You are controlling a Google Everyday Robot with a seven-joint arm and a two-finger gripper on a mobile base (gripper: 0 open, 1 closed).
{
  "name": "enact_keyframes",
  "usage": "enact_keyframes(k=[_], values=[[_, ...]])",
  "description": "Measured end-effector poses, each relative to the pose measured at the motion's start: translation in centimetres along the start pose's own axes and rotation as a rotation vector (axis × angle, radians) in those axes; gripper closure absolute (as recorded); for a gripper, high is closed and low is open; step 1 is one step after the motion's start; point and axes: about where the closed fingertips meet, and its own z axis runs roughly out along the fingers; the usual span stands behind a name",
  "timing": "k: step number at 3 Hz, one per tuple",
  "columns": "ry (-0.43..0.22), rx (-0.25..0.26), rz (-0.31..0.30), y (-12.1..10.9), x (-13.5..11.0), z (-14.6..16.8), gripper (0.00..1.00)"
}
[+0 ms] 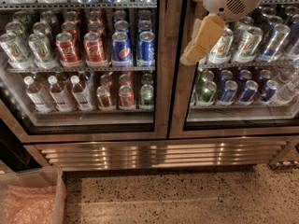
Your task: Open left fridge door
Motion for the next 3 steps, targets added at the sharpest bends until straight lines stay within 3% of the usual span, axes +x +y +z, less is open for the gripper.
enact_keyframes(k=[2, 3], values=[[-0.084, 0.011, -0.041, -2.5, -2.8, 2.7, 0.0], [-0.106, -0.006, -0.045, -2.6, -3.3, 3.6, 0.0]])
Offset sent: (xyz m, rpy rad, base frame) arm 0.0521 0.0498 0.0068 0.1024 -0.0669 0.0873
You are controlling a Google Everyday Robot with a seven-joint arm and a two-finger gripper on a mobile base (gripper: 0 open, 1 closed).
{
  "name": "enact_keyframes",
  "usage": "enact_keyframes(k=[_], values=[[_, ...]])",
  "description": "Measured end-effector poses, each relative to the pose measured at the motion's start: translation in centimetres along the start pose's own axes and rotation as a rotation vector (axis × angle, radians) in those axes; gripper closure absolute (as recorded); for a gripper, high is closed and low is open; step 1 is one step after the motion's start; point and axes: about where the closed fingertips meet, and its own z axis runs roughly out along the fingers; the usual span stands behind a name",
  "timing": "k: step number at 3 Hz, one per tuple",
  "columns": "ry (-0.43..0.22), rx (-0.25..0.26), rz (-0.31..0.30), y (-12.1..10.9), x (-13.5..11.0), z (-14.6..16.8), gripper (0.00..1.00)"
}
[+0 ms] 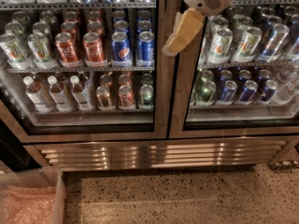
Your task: Open left fridge door
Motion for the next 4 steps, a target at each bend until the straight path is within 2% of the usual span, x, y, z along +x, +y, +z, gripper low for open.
enact_keyframes(k=[2, 3, 4], values=[[-0.01, -0.013, 0.003, 0.32, 0.09, 0.11, 0.0], [-0.01, -0.013, 0.003, 0.33, 0.1, 0.11, 0.17], [-0.01, -0.013, 0.003, 0.33, 0.09, 0.11, 0.41]])
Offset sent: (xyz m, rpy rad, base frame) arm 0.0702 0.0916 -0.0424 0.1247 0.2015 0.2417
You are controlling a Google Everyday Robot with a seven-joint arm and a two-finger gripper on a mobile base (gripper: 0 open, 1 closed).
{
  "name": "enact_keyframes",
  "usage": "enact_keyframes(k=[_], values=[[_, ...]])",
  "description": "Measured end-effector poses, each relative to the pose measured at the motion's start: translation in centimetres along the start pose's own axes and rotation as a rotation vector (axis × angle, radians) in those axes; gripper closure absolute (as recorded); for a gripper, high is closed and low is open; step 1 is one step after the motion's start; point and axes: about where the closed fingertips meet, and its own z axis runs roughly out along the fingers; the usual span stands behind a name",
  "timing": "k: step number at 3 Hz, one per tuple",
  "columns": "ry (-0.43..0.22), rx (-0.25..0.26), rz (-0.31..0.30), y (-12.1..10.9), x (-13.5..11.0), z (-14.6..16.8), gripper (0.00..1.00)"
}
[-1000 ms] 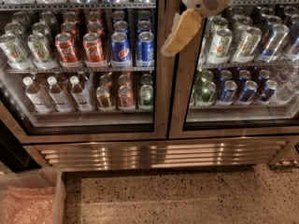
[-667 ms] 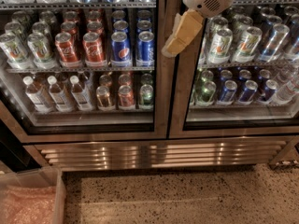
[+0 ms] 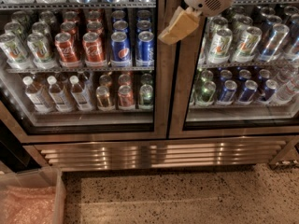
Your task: Open left fridge door
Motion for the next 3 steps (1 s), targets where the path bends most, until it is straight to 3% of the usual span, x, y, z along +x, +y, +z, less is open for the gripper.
enact_keyframes(k=[1, 2, 3], values=[[0.0, 0.0, 0.0, 0.0, 0.0, 0.0, 0.64], [0.0, 0.0, 0.0, 0.0, 0.0, 0.0, 0.95], [0.0, 0.0, 0.0, 0.0, 0.0, 0.0, 1.0]])
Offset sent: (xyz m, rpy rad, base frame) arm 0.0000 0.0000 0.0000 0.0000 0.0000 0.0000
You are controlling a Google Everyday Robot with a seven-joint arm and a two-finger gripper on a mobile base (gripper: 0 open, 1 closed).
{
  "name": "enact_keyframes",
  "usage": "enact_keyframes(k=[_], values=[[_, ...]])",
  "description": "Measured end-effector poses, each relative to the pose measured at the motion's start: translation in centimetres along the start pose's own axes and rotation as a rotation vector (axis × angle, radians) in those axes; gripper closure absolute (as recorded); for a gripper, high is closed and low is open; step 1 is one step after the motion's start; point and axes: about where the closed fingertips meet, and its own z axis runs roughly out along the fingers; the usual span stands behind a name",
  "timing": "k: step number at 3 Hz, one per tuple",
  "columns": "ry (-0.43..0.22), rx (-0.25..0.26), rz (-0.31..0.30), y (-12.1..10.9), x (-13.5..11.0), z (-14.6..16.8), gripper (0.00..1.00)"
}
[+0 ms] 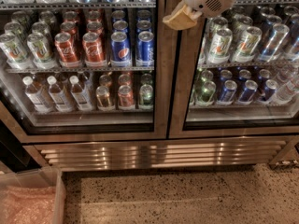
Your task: Open left fridge door
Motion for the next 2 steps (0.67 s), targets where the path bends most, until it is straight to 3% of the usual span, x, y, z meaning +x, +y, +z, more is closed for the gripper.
enact_keyframes(k=[2], values=[[0.0, 0.0, 0.0, -1.13, 1.12, -0.51, 1.0]])
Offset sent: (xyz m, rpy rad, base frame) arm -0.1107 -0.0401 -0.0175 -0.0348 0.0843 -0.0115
